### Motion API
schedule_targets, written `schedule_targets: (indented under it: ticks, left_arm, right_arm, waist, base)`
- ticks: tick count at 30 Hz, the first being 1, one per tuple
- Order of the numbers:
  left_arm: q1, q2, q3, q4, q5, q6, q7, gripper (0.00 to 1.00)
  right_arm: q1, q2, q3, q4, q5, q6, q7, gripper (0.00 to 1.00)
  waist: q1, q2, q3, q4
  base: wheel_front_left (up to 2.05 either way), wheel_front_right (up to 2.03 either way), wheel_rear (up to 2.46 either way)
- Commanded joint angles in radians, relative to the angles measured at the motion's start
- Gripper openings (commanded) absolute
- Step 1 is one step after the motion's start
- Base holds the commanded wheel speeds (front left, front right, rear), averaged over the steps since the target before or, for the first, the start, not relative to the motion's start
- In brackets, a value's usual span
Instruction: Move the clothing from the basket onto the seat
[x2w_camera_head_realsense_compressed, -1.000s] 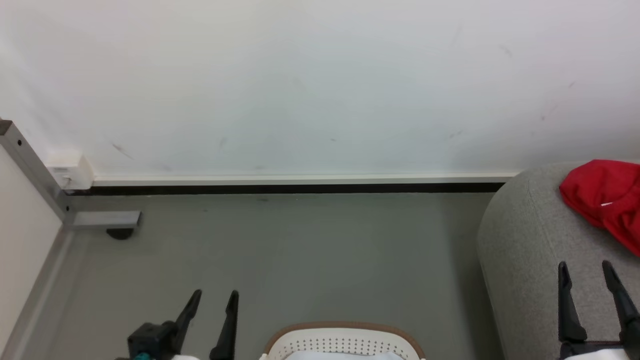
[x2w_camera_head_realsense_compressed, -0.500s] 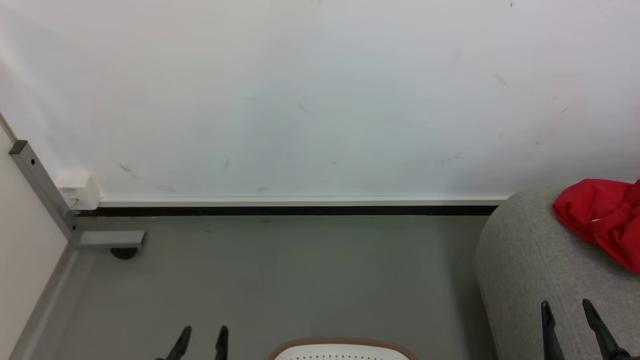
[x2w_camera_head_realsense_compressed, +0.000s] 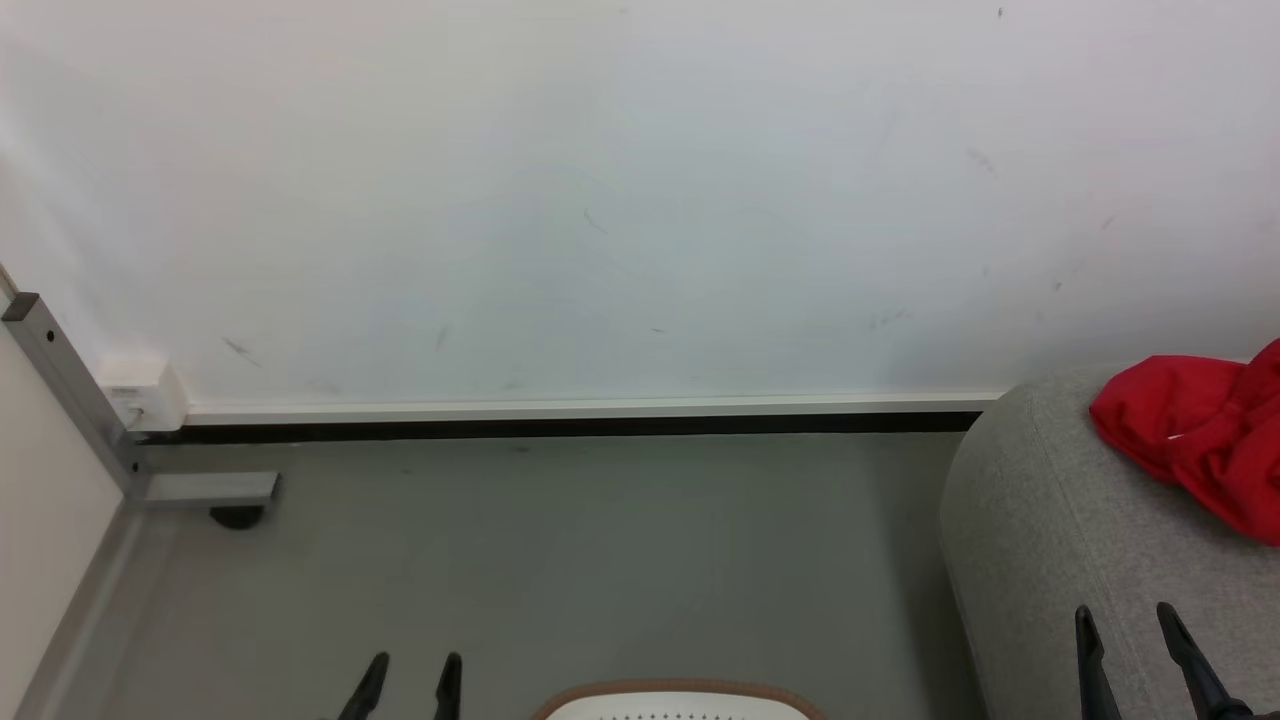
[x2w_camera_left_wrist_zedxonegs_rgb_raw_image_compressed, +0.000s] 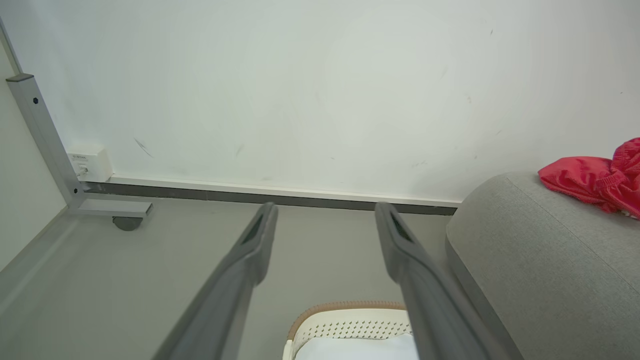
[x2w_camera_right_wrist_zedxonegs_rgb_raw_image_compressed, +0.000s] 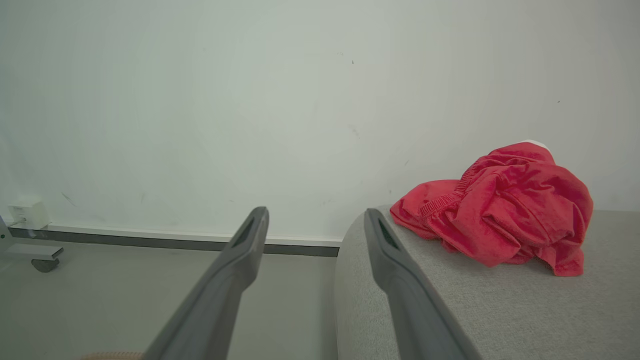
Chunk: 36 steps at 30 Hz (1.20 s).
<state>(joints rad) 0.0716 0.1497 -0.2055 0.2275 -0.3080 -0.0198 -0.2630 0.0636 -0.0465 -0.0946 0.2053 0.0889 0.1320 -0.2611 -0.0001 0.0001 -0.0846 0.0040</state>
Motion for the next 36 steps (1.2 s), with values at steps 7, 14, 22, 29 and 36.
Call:
schedule_targets:
  ticks: [7, 14, 22, 29, 36]
  left_arm:
    - [0.001, -0.021, 0.025, 0.006, 0.033, -0.029, 0.0, 0.0]
    - [-0.004, -0.031, 0.041, 0.037, -0.036, -0.034, 0.024, 0.0]
    - [-0.026, -0.039, 0.072, 0.03, -0.177, -0.038, 0.064, 0.0]
    - [-0.041, -0.045, 0.097, 0.019, -0.291, -0.039, 0.094, 0.0]
    - [-0.054, -0.05, 0.119, 0.01, -0.396, -0.039, 0.122, 0.0]
  right_arm:
    - [0.0, 0.0, 0.011, 0.007, 0.01, 0.0, 0.0, 0.0]
    - [-0.016, 0.009, -0.001, 0.047, 0.085, 0.0, 0.034, 0.0]
    - [-0.033, 0.007, 0.0, 0.043, 0.248, 0.0, 0.07, 0.0]
    - [-0.047, 0.006, 0.002, 0.039, 0.377, 0.0, 0.097, 0.0]
    - [-0.062, 0.004, 0.0, 0.038, 0.494, 0.0, 0.125, 0.0]
  waist:
    - [0.0001, -0.0001, 0.0, 0.006]
    - [0.0001, -0.0001, 0.002, 0.006]
    - [0.0001, -0.0001, 0.008, 0.005]
    - [0.0001, -0.0001, 0.012, 0.005]
    - [0.0001, -0.0001, 0.017, 0.004]
  base:
    - [0.0, 0.0, 0.0]
    - [0.0, 0.0, 0.0]
    - [0.0, 0.0, 0.0]
    - [0.0, 0.0, 0.0]
    - [0.0, 0.0, 0.0]
